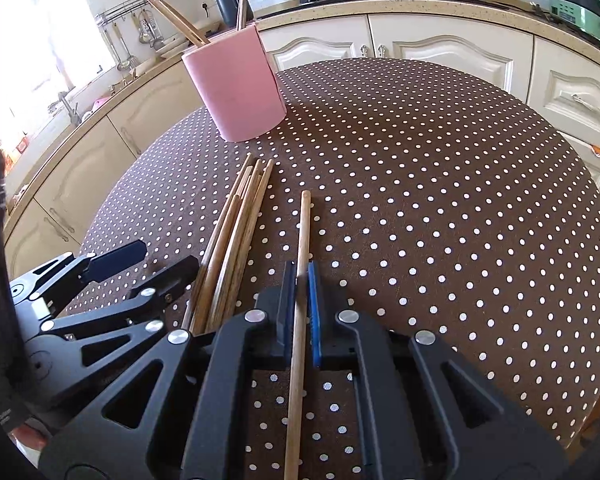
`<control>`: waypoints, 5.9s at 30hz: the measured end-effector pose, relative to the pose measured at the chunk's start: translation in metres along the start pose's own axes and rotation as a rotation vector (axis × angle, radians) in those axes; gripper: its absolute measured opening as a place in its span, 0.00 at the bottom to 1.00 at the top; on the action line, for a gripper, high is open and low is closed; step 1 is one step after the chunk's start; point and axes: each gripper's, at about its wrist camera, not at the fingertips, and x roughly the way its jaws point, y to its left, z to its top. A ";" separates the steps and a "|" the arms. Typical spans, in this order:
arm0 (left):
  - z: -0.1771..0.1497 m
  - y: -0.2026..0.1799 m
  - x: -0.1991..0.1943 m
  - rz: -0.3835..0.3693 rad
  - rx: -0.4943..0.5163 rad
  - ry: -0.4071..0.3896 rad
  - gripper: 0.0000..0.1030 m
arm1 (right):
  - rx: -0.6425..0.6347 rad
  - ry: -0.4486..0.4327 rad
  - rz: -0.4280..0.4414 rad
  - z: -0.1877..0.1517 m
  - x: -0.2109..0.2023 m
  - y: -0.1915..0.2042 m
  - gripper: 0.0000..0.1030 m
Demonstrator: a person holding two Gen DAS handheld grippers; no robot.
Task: Organize utensils
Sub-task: 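Close the right gripper on a single chopstick from the pile, then close the left gripper on another chopstick beside the right gripper, then lift both chopsticks and carry them over the pink cup with both grippers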
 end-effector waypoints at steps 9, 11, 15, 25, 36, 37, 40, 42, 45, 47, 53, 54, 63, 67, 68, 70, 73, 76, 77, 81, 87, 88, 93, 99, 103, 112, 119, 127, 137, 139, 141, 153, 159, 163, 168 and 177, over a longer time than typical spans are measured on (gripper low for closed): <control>0.006 0.009 -0.007 -0.056 -0.060 -0.025 0.55 | -0.002 0.002 0.006 0.000 0.000 0.001 0.07; 0.005 0.004 -0.006 -0.062 -0.042 -0.016 0.55 | 0.000 0.002 0.008 0.000 0.001 0.002 0.07; 0.005 -0.002 -0.003 -0.033 -0.023 -0.010 0.56 | 0.001 0.002 0.009 0.000 0.002 0.002 0.07; 0.032 -0.007 0.012 0.032 -0.082 0.049 0.59 | 0.000 0.002 0.009 0.000 0.002 0.003 0.07; 0.035 -0.007 0.019 0.017 -0.069 0.140 0.60 | 0.007 0.001 0.015 -0.001 0.002 0.003 0.07; 0.033 -0.006 0.018 0.019 -0.069 0.138 0.59 | 0.007 0.002 0.015 -0.001 0.002 0.003 0.07; 0.028 -0.004 0.017 0.016 -0.075 0.123 0.59 | 0.007 0.002 0.015 -0.001 0.002 0.003 0.07; 0.022 -0.002 0.014 0.019 -0.081 0.102 0.51 | 0.007 0.002 0.015 -0.001 0.002 0.003 0.07; 0.007 0.003 0.002 0.034 -0.053 0.063 0.16 | 0.007 0.002 0.015 -0.001 0.002 0.002 0.07; -0.004 0.002 -0.006 0.054 -0.024 0.054 0.09 | 0.005 0.003 0.013 -0.001 0.002 0.003 0.07; -0.036 0.018 -0.028 0.023 -0.039 0.027 0.06 | 0.014 -0.009 0.017 0.000 0.000 0.001 0.07; -0.033 0.019 -0.030 0.017 -0.046 0.022 0.06 | 0.013 -0.021 0.041 0.000 -0.003 0.000 0.06; -0.019 0.038 -0.036 -0.043 -0.126 -0.045 0.06 | 0.020 -0.084 0.062 0.001 -0.019 -0.004 0.06; -0.008 0.040 -0.045 -0.079 -0.148 -0.104 0.06 | 0.005 -0.111 0.053 0.008 -0.030 -0.003 0.06; -0.006 0.040 -0.046 -0.082 -0.148 -0.112 0.06 | -0.002 -0.111 0.041 0.011 -0.029 0.000 0.06; -0.002 0.040 -0.046 -0.092 -0.151 -0.113 0.06 | -0.019 -0.087 0.013 0.013 -0.026 0.001 0.07; -0.002 0.039 -0.042 -0.104 -0.153 -0.100 0.06 | -0.055 -0.021 -0.027 0.013 -0.013 0.005 0.07; -0.004 0.039 -0.034 -0.095 -0.154 -0.073 0.06 | -0.090 0.008 -0.078 0.012 -0.007 0.011 0.09; -0.006 0.040 -0.032 -0.093 -0.155 -0.067 0.06 | -0.087 0.016 -0.085 0.012 -0.004 0.012 0.09; -0.013 0.040 -0.028 -0.092 -0.158 -0.047 0.06 | -0.102 0.037 -0.109 0.012 0.004 0.017 0.18; -0.017 0.044 -0.024 -0.106 -0.163 -0.045 0.06 | -0.167 0.047 -0.194 0.012 0.014 0.030 0.33; -0.017 0.045 -0.022 -0.106 -0.167 -0.043 0.06 | -0.180 0.046 -0.207 0.013 0.016 0.032 0.23; -0.017 0.055 -0.016 -0.116 -0.201 -0.039 0.06 | -0.250 0.046 -0.224 0.014 0.026 0.044 0.11; -0.018 0.063 -0.021 -0.145 -0.209 -0.066 0.06 | -0.183 0.043 -0.147 0.017 0.022 0.034 0.05; -0.015 0.061 -0.025 -0.148 -0.202 -0.086 0.06 | -0.155 0.023 -0.105 0.017 0.016 0.029 0.05; -0.003 0.057 -0.041 -0.155 -0.191 -0.149 0.06 | -0.095 -0.051 -0.025 0.029 -0.008 0.027 0.05; 0.015 0.061 -0.061 -0.164 -0.199 -0.225 0.06 | -0.104 -0.141 -0.011 0.048 -0.028 0.030 0.05; 0.038 0.061 -0.083 -0.174 -0.197 -0.308 0.06 | -0.109 -0.232 0.001 0.073 -0.050 0.031 0.05; 0.057 0.065 -0.098 -0.167 -0.210 -0.366 0.06 | -0.137 -0.319 0.018 0.095 -0.073 0.042 0.05; 0.062 0.065 -0.102 -0.167 -0.211 -0.381 0.06 | -0.138 -0.337 0.025 0.099 -0.077 0.046 0.05; 0.067 0.066 -0.106 -0.165 -0.216 -0.397 0.06 | -0.140 -0.354 0.027 0.105 -0.081 0.047 0.05; 0.098 0.070 -0.127 -0.167 -0.202 -0.488 0.06 | -0.154 -0.435 0.036 0.135 -0.101 0.057 0.05; 0.116 0.074 -0.136 -0.161 -0.202 -0.535 0.06 | -0.174 -0.495 0.032 0.161 -0.115 0.064 0.05; 0.127 0.073 -0.140 -0.140 -0.185 -0.562 0.01 | -0.178 -0.520 0.031 0.178 -0.119 0.066 0.05; 0.140 0.069 -0.138 -0.090 -0.166 -0.575 0.01 | -0.171 -0.524 0.033 0.190 -0.115 0.066 0.05; 0.145 0.066 -0.137 -0.057 -0.127 -0.618 0.01 | -0.175 -0.521 0.032 0.200 -0.107 0.061 0.05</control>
